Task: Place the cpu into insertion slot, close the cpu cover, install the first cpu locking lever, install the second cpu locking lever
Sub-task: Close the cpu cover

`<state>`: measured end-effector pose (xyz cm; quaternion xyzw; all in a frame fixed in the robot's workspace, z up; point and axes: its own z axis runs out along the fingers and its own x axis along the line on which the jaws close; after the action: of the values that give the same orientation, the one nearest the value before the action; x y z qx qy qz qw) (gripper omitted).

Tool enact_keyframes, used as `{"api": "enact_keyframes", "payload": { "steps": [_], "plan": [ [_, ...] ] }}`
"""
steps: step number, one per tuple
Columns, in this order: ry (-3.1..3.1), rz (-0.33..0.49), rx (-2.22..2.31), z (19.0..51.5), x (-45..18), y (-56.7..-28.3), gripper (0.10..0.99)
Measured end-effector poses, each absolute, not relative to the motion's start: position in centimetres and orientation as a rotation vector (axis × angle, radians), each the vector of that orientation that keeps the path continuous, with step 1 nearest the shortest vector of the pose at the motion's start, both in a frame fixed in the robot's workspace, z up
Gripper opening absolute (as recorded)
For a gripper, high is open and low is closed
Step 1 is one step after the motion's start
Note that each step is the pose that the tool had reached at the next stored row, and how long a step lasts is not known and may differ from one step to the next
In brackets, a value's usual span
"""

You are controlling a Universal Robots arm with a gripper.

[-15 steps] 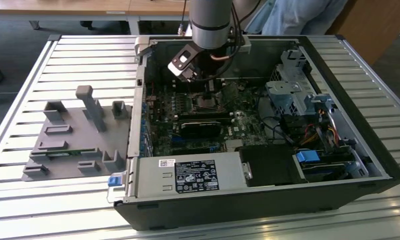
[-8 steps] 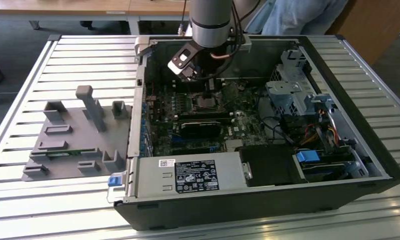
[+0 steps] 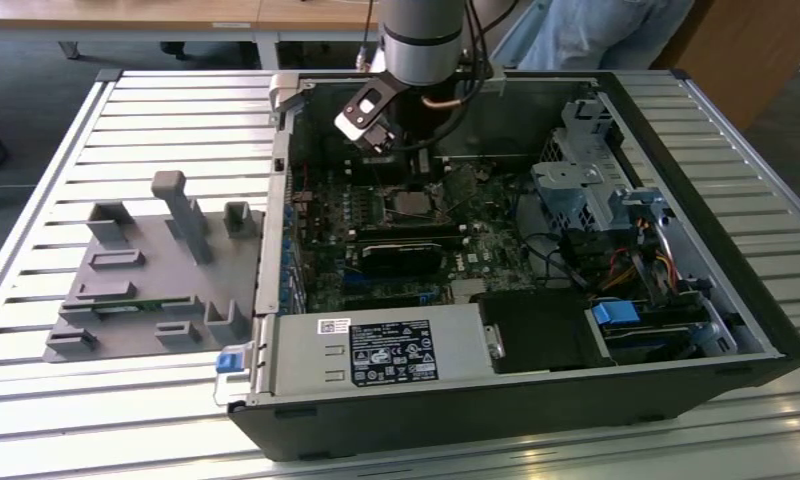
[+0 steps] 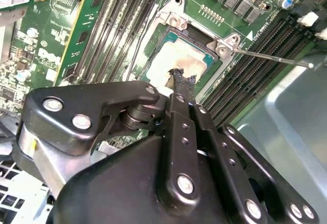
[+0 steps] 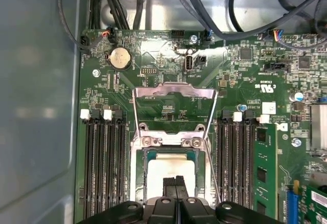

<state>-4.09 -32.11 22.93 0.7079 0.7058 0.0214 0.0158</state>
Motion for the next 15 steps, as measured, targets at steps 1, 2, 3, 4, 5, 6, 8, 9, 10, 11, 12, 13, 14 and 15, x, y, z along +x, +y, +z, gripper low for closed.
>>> {"api": "enact_keyframes", "payload": {
  "steps": [1, 2, 3, 4, 5, 6, 8, 9, 10, 11, 12, 13, 14, 15],
  "plan": [
    [2.195, 0.066, 2.202, 23.1, -4.1, -32.1, 0.106],
    [2.195, 0.066, 2.202, 23.4, -4.1, -32.1, 0.106],
    [2.195, 0.066, 2.201, 23.6, -4.1, -32.1, 0.106],
    [2.195, 0.066, 2.201, 23.9, -4.1, -32.1, 0.106],
    [2.195, 0.066, 2.201, 24.1, -4.1, -32.1, 0.106],
    [2.195, 0.065, 2.201, 24.4, -4.1, -32.1, 0.106],
    [2.195, 0.065, 2.201, 24.9, -4.1, -32.1, 0.106],
    [2.195, 0.065, 2.201, 25.2, -4.1, -32.1, 0.106],
    [2.195, 0.065, 2.201, 25.4, -4.1, -32.1, 0.106],
    [2.195, 0.065, 2.201, 25.7, -4.1, -32.1, 0.106],
    [2.195, 0.065, 2.201, 26.0, -4.1, -32.1, 0.106],
    [2.195, 0.064, 2.201, 26.3, -4.1, -32.1, 0.106],
    [2.195, 0.065, 2.201, 26.5, -4.1, -32.1, 0.106],
    [2.195, 0.064, 2.201, 26.7, -4.1, -32.1, 0.106]
  ]
}}
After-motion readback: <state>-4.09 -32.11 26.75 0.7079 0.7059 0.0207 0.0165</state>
